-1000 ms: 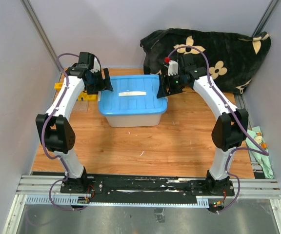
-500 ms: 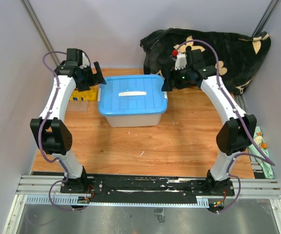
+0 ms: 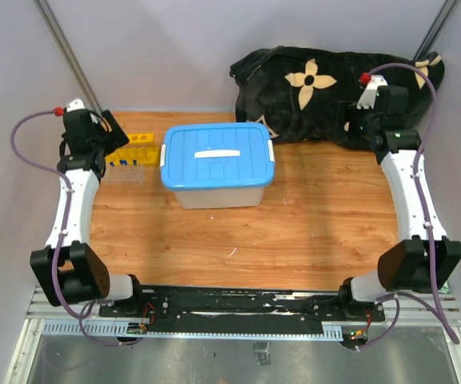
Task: Organize the chemistry lab equipment
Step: Reset both arms
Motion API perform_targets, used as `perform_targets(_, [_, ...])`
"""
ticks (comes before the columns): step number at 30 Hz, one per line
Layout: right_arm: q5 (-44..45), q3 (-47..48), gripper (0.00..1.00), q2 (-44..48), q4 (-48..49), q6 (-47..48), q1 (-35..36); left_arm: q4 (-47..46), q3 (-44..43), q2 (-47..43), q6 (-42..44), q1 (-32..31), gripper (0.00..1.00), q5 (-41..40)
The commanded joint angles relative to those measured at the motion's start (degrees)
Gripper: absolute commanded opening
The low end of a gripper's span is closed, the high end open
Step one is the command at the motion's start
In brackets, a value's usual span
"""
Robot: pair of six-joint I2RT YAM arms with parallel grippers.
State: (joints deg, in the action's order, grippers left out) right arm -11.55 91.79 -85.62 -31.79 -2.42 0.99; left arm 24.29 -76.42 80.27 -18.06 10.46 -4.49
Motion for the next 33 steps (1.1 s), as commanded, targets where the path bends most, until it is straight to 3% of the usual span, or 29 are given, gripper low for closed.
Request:
perform_targets(1, [8.96, -9.70, 0.78, 5.51, 7.68, 3.32, -2.93, -20.24, 11.19, -4.31, 3.35, 0.62, 0.99, -1.86])
perform_targets(10, [12.11, -26.70, 0.79, 10.19, 17.62, 0.67, -5.34, -38.65, 30.35, -5.30, 4.04, 0.64, 0.99, 6.46])
perform_targets(20, [7.95, -36.06, 0.79, 13.42, 25.76, -1.49, -9.95, -59.10, 49.12, -7.91, 5.23, 0.62, 0.98, 5.94])
perform_targets(24, [3.60, -36.68, 0.80, 14.24, 27.36, -5.09, -9.95, -59.71, 49.92, -9.16, 4.33, 0.53, 0.97, 5.76])
perform_targets(28, [8.12, -32.71, 0.79, 12.01, 22.74, -12.08, -9.71, -58.81, 49.37, -9.21, 3.40, 0.53, 0.97, 5.98])
perform_targets(33, [16.04, -34.20, 0.73, 14.33, 23.07, -11.37, -7.61, -58.66, 49.13, -8.30, 3.23, 0.48, 0.97, 6.76])
